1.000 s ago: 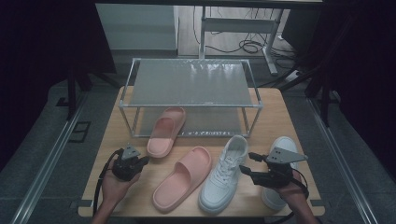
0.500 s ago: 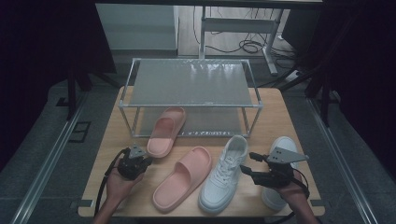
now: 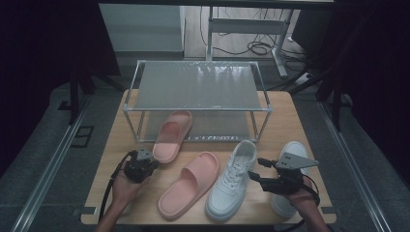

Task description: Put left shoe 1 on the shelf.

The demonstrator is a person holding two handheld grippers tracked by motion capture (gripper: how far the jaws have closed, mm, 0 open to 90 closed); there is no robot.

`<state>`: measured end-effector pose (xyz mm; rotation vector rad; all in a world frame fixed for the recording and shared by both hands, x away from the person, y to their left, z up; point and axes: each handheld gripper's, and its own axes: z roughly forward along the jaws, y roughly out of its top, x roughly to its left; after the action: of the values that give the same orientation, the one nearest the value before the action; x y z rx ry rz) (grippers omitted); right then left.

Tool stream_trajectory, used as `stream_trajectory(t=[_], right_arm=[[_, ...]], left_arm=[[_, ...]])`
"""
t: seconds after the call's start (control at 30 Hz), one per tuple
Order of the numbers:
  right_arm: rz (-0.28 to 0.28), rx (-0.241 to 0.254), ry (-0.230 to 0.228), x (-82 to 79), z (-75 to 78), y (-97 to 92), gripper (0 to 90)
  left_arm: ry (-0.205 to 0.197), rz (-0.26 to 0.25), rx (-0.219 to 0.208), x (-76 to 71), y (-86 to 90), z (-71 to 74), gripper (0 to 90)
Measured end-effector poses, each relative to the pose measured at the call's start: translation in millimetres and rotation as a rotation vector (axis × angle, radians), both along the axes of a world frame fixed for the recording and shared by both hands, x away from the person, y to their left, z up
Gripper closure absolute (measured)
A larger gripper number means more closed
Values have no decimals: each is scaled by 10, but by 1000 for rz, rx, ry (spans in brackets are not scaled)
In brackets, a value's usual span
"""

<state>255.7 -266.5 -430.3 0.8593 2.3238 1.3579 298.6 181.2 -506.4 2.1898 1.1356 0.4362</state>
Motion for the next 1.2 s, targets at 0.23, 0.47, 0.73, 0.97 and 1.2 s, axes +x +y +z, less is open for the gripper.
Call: stream_trajectory(t=[0.23,0.47,0.73,0.97,1.2], right_arm=[[0,1,-1,0,0,-1,400],[1,0,1,3,-2,2,400],[0,1,0,4,-2,-4,401],[0,0,0,7,-2,-9,401],[1,0,0,8,-3,-10,401]], left_arm=[[8,-9,15,64,-39,7,900],[8,-9,19,167,-94,-3,900],[10,-17,25,294,-180,-6,900],[11,-16,20,393,-248,-17,900],[16,-14,8,500,-314,-31,900]])
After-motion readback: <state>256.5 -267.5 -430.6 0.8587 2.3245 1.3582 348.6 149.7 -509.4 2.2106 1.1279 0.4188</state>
